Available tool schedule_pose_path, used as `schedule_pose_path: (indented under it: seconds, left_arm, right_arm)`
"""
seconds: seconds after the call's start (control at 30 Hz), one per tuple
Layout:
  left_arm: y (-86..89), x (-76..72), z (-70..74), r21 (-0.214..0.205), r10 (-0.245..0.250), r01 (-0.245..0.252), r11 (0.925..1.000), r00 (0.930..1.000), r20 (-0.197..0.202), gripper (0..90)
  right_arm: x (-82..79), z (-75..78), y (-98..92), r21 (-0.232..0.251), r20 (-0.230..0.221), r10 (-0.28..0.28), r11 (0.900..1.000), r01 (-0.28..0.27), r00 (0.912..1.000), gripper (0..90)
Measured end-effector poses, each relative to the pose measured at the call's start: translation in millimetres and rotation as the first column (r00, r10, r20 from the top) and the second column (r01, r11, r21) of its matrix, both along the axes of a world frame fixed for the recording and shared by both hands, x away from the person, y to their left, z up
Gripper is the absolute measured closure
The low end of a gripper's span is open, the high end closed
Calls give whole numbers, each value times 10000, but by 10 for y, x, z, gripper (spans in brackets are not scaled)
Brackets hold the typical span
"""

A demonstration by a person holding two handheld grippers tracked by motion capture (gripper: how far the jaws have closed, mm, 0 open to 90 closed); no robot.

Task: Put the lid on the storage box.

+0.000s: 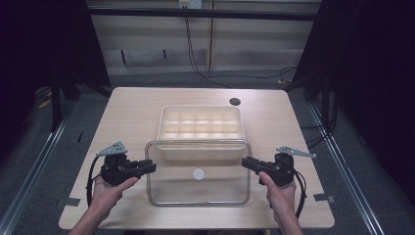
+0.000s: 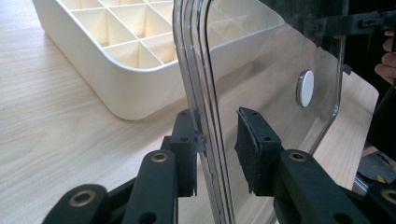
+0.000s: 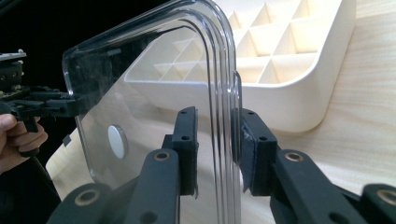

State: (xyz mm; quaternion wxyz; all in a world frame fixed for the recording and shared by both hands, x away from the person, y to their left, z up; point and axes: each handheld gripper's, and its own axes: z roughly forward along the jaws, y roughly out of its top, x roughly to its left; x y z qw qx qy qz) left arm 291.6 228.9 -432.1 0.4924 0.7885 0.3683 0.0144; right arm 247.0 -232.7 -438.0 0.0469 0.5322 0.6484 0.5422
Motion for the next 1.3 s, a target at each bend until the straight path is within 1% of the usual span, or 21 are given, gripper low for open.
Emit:
schedule_pose_path:
  seconds: [0.13, 0.2, 0.27, 0.37, 0.43, 0.57, 0.6, 0.63, 0.73, 0.87, 0.9, 1.0, 1.17, 1.23, 1.3]
  left_arm:
    - [1, 22, 59, -97, -1, 2, 10000, 9999, 143, 693]
    - [-2, 34, 87, -273, -17, 21, 9996, 9999, 141, 697]
    - [-6, 51, 109, -333, -15, 21, 9994, 9998, 184, 699]
    - [-19, 88, 146, -313, 23, -17, 9995, 9998, 209, 700]
    - [-19, 112, 187, -403, 32, -21, 9992, 9996, 270, 701]
    - [-19, 148, 294, -918, 126, -89, 9957, 9991, 400, 716]
    - [-23, 159, 315, -854, 95, -57, 9963, 9990, 439, 716]
    - [-36, 164, 334, -893, 143, -102, 9960, 9989, 456, 714]
    - [-53, 206, 376, -813, 100, -57, 9967, 9986, 523, 713]
    - [-78, 268, 427, -712, 113, -72, 9974, 9983, 568, 711]
    - [-82, 283, 434, -708, 116, -76, 9975, 9983, 566, 711]
    - [-81, 324, 447, -616, 139, -101, 9980, 9980, 610, 705]
    - [-76, 396, 490, -599, 262, -227, 9979, 9979, 594, 707]
    - [-79, 422, 508, -688, 287, -245, 9973, 9978, 594, 709]
    - [-86, 454, 524, -648, 291, -250, 9976, 9976, 635, 708]
  right_arm:
    - [18, 50, -2, 64, 87, -67, 10000, 67, 9999, 714]
    - [37, 69, -14, 115, 171, -86, 9999, 84, 9998, 712]
    - [56, 86, -24, 127, 185, -93, 9999, 91, 9998, 712]
    - [94, 124, -34, 161, 245, -127, 9998, 124, 9996, 711]
    - [123, 155, -40, 152, 260, -157, 9998, 153, 9995, 711]
    - [176, 219, -66, 365, 335, -192, 9992, 180, 9993, 708]
    - [185, 238, -74, 509, 360, -270, 9984, 251, 9990, 709]
    - [194, 255, -84, 590, 398, -316, 9978, 292, 9987, 710]
    - [222, 309, -99, 533, 539, -324, 9981, 296, 9980, 710]
    - [279, 349, -116, 526, 538, -389, 9980, 360, 9978, 709]
    - [297, 358, -117, 591, 533, -403, 9976, 371, 9978, 709]
    - [354, 388, -117, 539, 581, -397, 9979, 366, 9975, 708]
    - [427, 459, -94, 360, 778, -408, 9986, 381, 9961, 709]
    - [450, 492, -95, 358, 834, -405, 9986, 376, 9957, 709]
    - [479, 516, -97, 341, 883, -440, 9986, 411, 9951, 708]
